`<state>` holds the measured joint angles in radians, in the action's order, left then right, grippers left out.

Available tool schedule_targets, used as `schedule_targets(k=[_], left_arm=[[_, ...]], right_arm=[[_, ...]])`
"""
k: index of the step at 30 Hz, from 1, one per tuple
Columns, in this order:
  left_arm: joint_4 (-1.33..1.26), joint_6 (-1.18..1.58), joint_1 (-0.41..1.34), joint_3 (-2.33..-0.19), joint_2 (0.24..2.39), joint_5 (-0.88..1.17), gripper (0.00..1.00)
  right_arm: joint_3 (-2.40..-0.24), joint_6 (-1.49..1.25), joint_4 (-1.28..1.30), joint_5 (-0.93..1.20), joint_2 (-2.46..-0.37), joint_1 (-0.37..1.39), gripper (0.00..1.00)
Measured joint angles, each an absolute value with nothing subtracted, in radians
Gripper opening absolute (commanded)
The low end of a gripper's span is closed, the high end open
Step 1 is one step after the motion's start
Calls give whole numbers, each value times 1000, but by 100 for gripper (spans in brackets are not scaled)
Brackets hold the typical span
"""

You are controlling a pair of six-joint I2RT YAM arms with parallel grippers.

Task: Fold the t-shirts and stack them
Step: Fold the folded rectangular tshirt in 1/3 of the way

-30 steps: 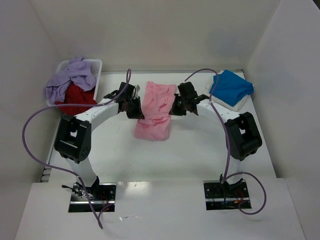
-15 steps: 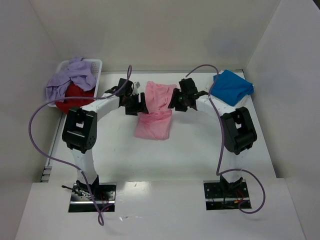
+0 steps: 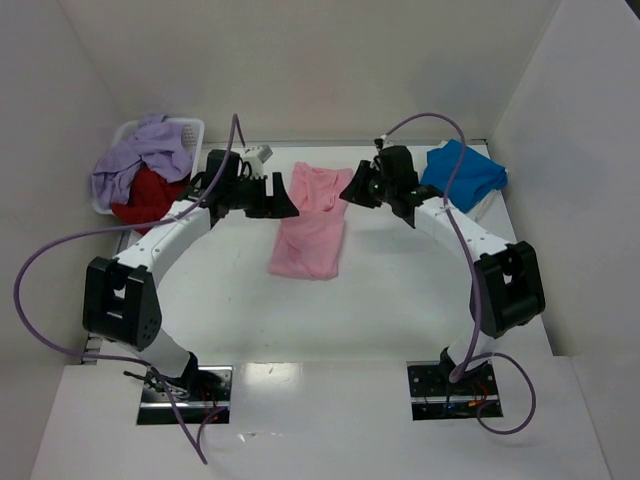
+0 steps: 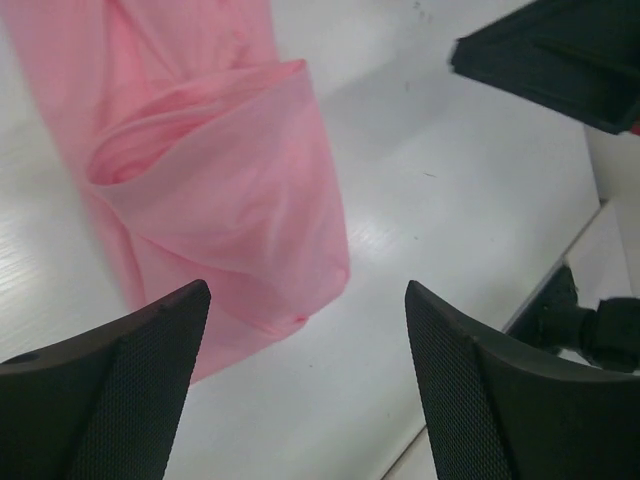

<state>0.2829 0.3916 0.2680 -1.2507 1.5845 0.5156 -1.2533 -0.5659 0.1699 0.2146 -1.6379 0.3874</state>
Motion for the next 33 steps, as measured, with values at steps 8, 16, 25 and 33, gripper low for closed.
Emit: schedule_targets(k=[8, 16, 25, 33], left_arm=[[266, 392, 300, -1238, 1733, 543, 76], [324, 392, 299, -1365, 1958, 453, 76], [292, 396, 296, -1488, 2044, 355, 83], [239, 401, 290, -1488, 2069, 292, 95]], right_arm=[[-1179, -588, 125, 266, -1689, 484, 27], [-1165, -593, 115, 267, -1802, 492, 27], [-1178, -586, 109, 266, -1902, 492, 27], [-1250, -580, 112, 260, -1938, 492, 28]])
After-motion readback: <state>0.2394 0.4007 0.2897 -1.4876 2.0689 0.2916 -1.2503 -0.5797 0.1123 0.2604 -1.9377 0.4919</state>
